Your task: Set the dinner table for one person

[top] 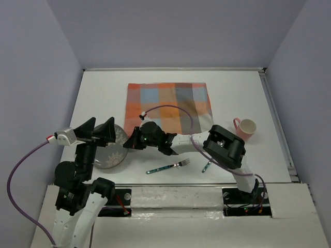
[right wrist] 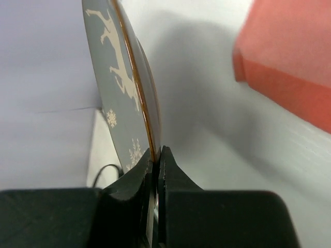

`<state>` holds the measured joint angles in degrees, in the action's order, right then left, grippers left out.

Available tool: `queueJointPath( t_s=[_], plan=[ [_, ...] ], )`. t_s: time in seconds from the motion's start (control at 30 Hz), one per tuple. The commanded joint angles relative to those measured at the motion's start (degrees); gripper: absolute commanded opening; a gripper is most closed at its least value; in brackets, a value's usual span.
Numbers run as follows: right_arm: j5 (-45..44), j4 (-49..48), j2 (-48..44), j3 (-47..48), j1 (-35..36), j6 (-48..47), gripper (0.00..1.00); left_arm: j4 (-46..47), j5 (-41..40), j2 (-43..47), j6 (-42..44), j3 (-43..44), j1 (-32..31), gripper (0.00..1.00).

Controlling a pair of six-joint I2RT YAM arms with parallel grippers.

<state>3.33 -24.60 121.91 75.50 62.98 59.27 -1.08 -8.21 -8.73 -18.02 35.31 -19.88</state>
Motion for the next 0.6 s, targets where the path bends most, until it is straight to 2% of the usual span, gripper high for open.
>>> queueJointPath(
  t_s=[0.0,0.23,0.37,0.57],
  plan=[
    [2.19,-11.78,-12.02,-1.14,-5.84,-0.91,0.0,2.14,-4.97,1.09,0.79,1.61,-0.25,0.99],
    [4.83,-15.48,-21.17,-13.08,-19.2,2.43,0.0,2.05,-2.96,-0.32,1.06,0.9,-0.69,0.99],
    [5.89,-15.39,-22.68,-16.96,-27.27,2.52,0.0,2.05,-1.46,-1.2,0.88,0.64,-1.13,0.99],
    [7.65,-16.79,-22.59,-20.48,-33.88,4.1,0.0,2.31,-0.58,-1.9,0.88,0.37,-1.13,0.99]
  ],
)
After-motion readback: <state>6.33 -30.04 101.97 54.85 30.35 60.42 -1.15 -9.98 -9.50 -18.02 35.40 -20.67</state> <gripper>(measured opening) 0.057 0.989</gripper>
